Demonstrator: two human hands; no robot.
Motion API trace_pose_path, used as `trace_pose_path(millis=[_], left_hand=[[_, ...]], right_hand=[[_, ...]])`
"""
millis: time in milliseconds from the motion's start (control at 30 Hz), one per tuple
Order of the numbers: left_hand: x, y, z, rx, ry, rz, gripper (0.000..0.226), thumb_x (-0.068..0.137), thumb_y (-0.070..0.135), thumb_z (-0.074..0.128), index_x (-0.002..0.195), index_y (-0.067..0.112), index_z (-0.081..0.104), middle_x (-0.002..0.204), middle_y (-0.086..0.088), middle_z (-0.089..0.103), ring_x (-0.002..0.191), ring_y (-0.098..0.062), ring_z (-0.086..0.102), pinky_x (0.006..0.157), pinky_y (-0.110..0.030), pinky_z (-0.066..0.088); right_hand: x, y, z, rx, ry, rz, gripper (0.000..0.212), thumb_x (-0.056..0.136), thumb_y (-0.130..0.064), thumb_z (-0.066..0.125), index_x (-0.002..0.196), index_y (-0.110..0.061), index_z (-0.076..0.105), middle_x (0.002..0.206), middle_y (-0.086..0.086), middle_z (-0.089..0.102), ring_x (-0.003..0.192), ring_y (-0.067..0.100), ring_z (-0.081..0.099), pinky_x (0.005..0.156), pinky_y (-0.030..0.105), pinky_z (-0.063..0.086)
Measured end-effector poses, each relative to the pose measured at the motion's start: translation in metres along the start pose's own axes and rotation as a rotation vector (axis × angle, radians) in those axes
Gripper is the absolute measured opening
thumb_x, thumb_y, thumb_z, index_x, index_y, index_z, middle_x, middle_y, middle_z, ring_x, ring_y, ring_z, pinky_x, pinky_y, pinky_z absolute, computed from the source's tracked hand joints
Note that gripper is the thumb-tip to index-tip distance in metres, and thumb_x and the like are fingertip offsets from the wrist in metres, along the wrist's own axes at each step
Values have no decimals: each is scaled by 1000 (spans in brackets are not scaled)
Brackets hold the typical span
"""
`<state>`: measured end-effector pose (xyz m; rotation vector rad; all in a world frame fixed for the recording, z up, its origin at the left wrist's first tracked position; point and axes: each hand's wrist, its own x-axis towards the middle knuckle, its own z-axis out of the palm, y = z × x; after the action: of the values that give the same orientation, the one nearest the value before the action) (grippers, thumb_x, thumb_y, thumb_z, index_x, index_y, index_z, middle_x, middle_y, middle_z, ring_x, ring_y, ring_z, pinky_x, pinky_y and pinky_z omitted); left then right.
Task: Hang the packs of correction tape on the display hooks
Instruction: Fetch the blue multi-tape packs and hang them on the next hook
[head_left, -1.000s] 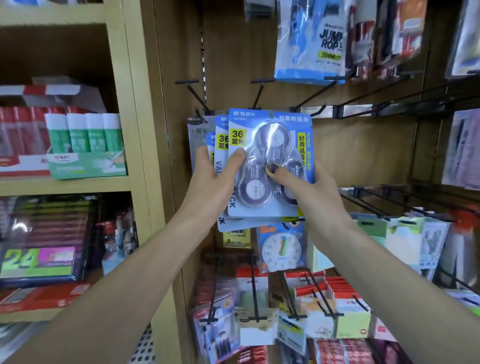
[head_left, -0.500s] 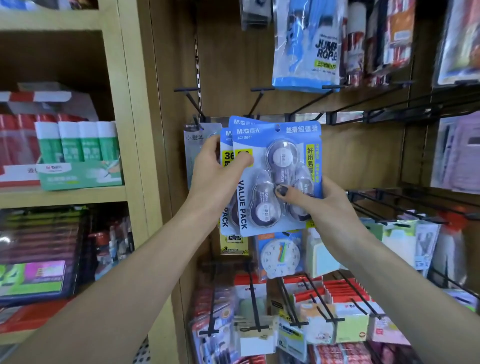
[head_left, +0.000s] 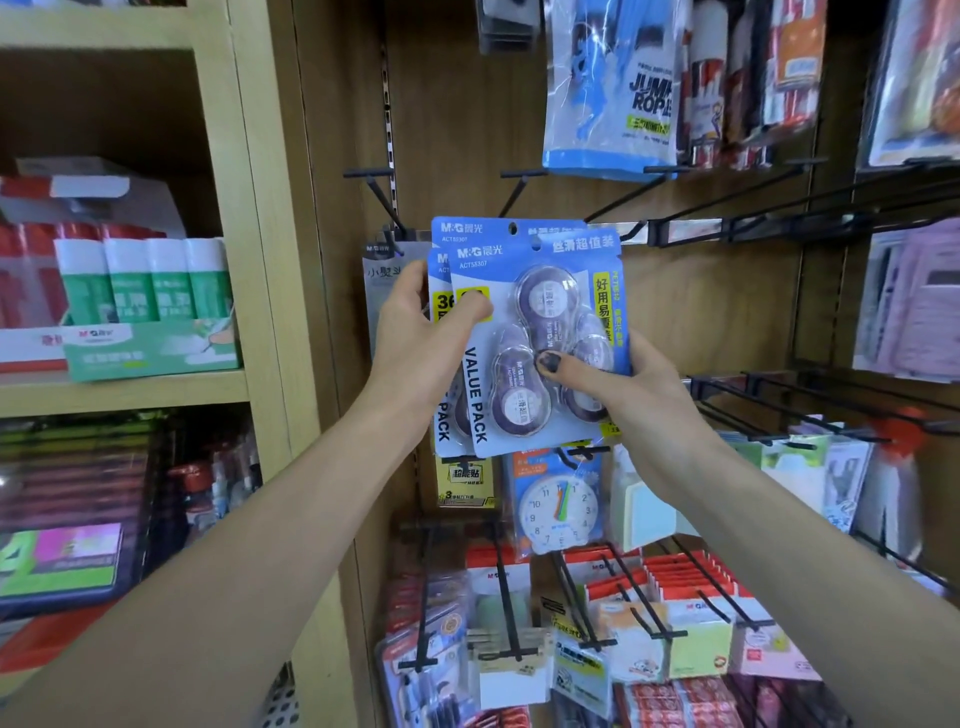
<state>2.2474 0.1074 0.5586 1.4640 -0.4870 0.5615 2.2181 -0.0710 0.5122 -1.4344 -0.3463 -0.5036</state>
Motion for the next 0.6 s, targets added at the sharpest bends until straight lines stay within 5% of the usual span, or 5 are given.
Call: trace_pose_path(millis=[133,600], left_hand=[[4,-1,1,24,-28,-11,31,91,7,66,121,17,65,113,-10,75,107,-34,71,99,-53,55],[15,-2,5,63,-56,30,38,82,23,66,119,21,69,110,-2,79,106,-26,74,102,-52,56]], right_hand=[[-1,1,0,29,26,5,42,83,-18,86,122,-15,69,106,1,83,97,22,80,77,33,64],[6,-3,1,15,73,-26,45,82,-19,87,123,-14,69,109,2,82,100,22,79,87,39,64]])
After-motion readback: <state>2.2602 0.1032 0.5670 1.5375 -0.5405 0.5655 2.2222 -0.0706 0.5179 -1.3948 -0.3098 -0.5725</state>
